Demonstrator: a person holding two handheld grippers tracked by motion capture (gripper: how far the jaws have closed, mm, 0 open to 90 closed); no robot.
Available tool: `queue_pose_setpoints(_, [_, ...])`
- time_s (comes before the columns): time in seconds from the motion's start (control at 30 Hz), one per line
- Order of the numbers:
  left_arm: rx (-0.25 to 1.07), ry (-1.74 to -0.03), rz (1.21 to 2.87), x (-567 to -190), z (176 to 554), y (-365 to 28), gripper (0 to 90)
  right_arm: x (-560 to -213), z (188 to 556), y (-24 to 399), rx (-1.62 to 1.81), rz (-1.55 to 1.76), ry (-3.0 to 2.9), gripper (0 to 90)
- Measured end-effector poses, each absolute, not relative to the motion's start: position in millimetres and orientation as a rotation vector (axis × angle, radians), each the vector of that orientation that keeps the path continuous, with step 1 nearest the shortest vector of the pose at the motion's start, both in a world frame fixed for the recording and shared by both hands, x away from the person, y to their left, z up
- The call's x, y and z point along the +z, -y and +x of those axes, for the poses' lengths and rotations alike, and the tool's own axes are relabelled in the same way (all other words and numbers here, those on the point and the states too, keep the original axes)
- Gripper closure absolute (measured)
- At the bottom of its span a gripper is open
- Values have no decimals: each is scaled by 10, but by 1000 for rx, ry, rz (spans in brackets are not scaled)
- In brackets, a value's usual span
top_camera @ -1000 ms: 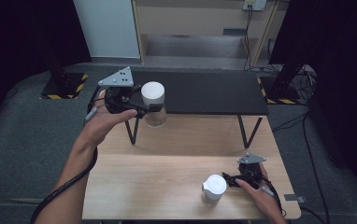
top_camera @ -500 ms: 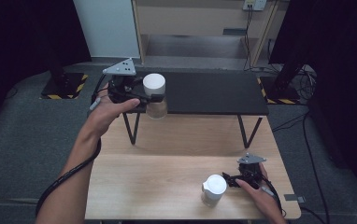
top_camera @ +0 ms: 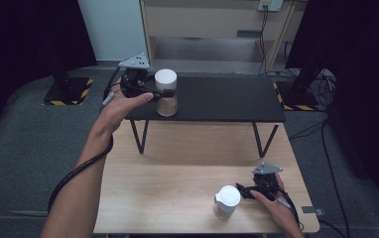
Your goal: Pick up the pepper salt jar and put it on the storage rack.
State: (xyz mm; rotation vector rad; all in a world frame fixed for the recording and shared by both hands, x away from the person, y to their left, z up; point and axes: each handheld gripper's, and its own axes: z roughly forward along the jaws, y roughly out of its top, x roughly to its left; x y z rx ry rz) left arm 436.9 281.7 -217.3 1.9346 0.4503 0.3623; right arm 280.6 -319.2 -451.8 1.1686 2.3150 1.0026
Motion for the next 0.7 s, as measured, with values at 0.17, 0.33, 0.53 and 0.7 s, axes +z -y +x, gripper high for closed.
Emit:
queue_pose_setpoints(0.17, [355,-465,1936,-2192,4433,-2825,338,-4517,2806,3191,1003,1170,-2315,42])
queue_pose_setpoints(0.33, [336,-474,1923,-2237,4483,-2854,338,-4518,2806,3192,1003,1169,-2315,42])
queue_pose_setpoints(0.53, [303,-487,1917,-2246,4547,-2900,336,-4517,2806,3192,1003,1169,-2315,42])
queue_pose_setpoints(0.7, [304,-485,1927,-2222,4548,-2878,334,-4517,2806,3192,1003,1169,-2315,42])
